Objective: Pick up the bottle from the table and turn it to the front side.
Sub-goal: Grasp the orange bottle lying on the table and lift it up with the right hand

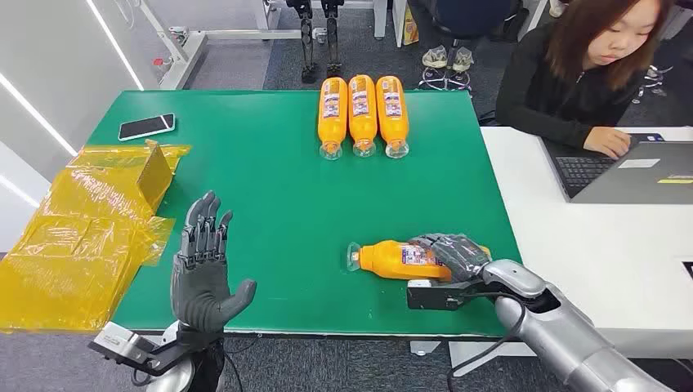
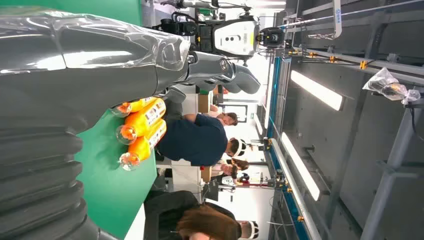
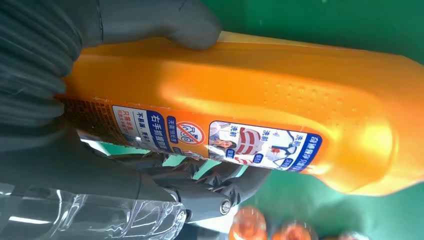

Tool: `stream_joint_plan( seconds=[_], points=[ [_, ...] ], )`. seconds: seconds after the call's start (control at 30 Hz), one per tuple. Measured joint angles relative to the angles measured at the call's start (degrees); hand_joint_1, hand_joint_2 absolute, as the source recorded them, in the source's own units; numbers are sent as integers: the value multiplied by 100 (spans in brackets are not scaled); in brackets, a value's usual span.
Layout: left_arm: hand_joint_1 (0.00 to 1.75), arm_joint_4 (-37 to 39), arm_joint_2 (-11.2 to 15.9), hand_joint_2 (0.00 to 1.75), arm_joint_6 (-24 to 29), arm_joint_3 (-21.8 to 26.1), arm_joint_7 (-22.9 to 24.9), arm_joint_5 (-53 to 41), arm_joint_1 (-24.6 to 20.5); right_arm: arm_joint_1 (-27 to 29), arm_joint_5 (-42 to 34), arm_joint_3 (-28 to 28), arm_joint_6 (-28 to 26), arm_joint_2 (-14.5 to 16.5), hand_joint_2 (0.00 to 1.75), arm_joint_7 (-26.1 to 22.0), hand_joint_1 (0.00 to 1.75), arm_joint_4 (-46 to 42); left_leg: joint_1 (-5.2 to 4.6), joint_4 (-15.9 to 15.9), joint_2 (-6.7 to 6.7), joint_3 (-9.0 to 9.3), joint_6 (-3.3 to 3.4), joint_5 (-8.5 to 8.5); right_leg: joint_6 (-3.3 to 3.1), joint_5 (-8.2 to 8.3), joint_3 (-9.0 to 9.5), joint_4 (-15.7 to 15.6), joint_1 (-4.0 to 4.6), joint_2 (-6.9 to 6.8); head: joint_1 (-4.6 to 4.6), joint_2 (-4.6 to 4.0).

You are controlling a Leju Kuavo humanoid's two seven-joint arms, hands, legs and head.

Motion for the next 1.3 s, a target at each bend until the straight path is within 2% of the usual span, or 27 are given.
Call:
stream_joint_plan(
  seconds=[0.33,0.53,0.67,0.8,0.97,1.13,1.3],
  points=[
    [0,-80,2,175,26,6,3,-66,88,270,95,-684,-406,-267,175,37,175,-1395,0,0,0,-24,0,0,0,-1,-22,0,0,1,1,-1],
    [0,-86,1,175,34,8,3,-66,88,240,158,-870,-429,-277,175,-23,175,-1780,0,0,-2,-25,0,0,0,-1,-22,0,0,-1,1,0],
    [0,-95,-1,175,-64,8,8,22,78,443,382,-894,-734,-233,175,-30,175,-2064,1,-1,-4,-25,0,-1,1,-3,-22,0,0,-3,1,0],
    [0,-66,-5,175,-343,8,40,313,32,915,776,-889,-1206,26,175,-64,175,-2289,2,-5,-5,-27,-2,-3,2,-5,-25,0,1,-3,0,0],
    [0,27,-8,175,-387,7,53,348,-55,1312,969,-873,-1467,388,175,-176,175,-2425,2,-8,-4,-27,-3,-3,1,-6,-28,0,2,-2,1,0],
    [0,327,-69,175,-564,-2,15,538,-264,1652,1299,-780,-1945,1034,175,-380,175,-2524,2,-9,4,-25,-3,-2,0,-6,-30,3,3,6,0,0],
    [0,646,-143,175,-794,-24,3,748,-476,1765,1367,-642,-2119,1588,175,-407,175,-2602,2,-9,5,-25,-4,-1,0,-6,-31,4,3,7,0,-1]
  ],
)
